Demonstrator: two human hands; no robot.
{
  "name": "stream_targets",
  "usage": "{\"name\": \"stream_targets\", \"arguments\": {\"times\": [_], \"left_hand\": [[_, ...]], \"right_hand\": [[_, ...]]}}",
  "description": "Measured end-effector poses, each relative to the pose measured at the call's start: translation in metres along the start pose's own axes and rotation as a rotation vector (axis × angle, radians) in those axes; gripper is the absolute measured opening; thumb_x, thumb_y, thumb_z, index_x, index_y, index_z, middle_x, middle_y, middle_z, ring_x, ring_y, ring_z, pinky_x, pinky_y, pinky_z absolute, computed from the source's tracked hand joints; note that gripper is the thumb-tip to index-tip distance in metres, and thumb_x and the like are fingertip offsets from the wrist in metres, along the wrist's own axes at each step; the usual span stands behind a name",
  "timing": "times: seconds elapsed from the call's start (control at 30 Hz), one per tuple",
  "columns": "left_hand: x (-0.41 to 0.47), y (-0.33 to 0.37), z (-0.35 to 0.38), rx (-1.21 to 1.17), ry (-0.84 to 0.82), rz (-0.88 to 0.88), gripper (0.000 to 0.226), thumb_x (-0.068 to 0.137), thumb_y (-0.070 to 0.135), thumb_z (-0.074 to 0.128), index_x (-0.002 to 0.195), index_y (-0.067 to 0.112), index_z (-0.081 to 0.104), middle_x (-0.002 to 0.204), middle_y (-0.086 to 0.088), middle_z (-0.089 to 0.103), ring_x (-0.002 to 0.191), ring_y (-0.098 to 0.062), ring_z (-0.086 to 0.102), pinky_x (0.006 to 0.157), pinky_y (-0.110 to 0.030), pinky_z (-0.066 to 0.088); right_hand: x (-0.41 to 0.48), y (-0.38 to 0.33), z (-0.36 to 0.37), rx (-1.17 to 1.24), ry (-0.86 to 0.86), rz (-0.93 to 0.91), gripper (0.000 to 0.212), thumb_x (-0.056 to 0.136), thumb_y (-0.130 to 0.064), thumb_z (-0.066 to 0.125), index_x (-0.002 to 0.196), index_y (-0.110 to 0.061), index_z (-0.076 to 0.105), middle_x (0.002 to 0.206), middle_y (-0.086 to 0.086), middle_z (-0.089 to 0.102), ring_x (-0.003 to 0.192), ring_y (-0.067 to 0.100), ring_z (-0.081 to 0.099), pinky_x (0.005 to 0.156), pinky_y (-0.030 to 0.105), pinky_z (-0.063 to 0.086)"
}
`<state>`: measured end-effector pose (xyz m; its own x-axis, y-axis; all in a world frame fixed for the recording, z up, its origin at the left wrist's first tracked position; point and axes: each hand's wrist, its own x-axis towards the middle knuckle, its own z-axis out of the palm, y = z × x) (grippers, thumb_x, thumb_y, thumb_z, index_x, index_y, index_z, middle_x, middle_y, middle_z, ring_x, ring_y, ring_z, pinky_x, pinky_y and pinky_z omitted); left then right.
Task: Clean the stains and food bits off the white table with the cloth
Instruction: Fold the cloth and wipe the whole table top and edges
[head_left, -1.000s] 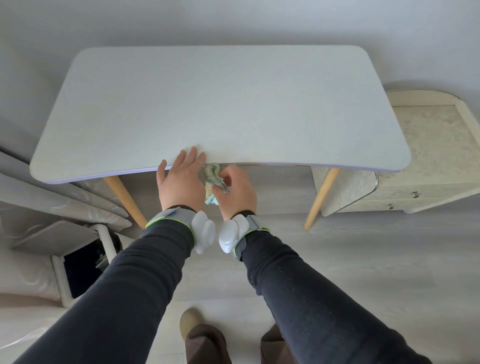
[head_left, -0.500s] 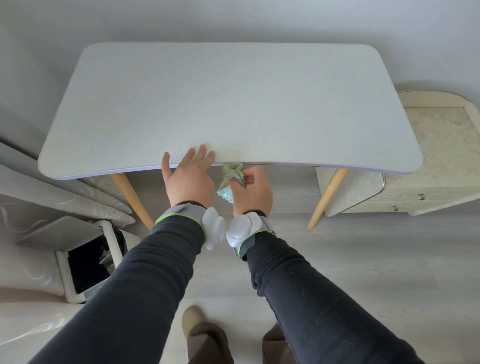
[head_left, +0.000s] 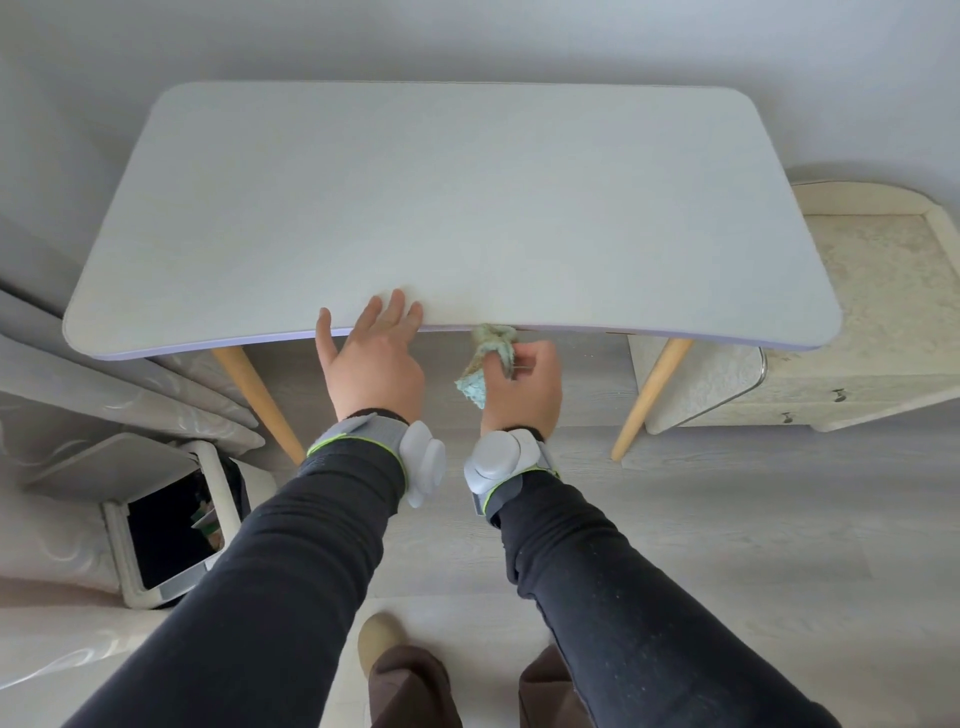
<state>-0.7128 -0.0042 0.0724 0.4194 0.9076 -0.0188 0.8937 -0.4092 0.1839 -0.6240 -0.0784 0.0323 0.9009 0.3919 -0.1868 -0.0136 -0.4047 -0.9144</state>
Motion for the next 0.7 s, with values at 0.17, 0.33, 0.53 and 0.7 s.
{"name": "stream_targets", "arguments": {"times": [0.17, 0.33, 0.53, 0.7], "left_hand": [[-0.006, 0.001, 0.008, 0.001, 0.034, -0.003, 0.063, 0.089, 0.003, 0.037, 0.145, 0.032, 0.034, 0.156, 0.014, 0.024, 0.147, -0.007, 0.016, 0.119, -0.046, -0.005], [-0.011, 0.009, 0.013, -0.015, 0.023, -0.007, 0.066, 0.088, 0.005, 0.04, 0.149, 0.025, 0.024, 0.16, 0.009, 0.012, 0.149, -0.01, 0.006, 0.119, -0.047, -0.003], [-0.014, 0.027, 0.012, -0.021, -0.003, 0.254, 0.07, 0.084, -0.001, 0.039, 0.149, 0.024, 0.027, 0.158, 0.013, 0.019, 0.148, -0.006, 0.011, 0.117, -0.047, -0.006], [-0.015, 0.04, 0.018, -0.088, 0.023, 0.213, 0.071, 0.081, -0.004, 0.042, 0.145, 0.024, 0.035, 0.157, 0.008, 0.025, 0.147, -0.009, 0.015, 0.118, -0.045, -0.003]], "right_hand": [[-0.002, -0.006, 0.0, -0.056, -0.088, -0.107, 0.019, 0.082, -0.028, 0.066, 0.08, -0.025, 0.048, 0.076, -0.013, 0.053, 0.066, 0.005, 0.051, 0.057, 0.021, 0.041], [0.007, 0.0, -0.016, 0.059, 0.071, -0.002, 0.017, 0.085, -0.024, 0.063, 0.084, -0.019, 0.046, 0.075, -0.013, 0.049, 0.06, -0.005, 0.048, 0.057, 0.021, 0.036], [0.019, 0.003, -0.027, 0.0, -0.018, -0.128, 0.017, 0.082, -0.026, 0.066, 0.085, -0.018, 0.051, 0.077, -0.009, 0.056, 0.067, 0.008, 0.053, 0.064, 0.028, 0.046], [0.026, 0.005, -0.036, 0.106, 0.121, 0.004, 0.017, 0.084, -0.022, 0.061, 0.087, -0.017, 0.045, 0.083, -0.002, 0.052, 0.068, 0.011, 0.049, 0.066, 0.03, 0.042]]}}
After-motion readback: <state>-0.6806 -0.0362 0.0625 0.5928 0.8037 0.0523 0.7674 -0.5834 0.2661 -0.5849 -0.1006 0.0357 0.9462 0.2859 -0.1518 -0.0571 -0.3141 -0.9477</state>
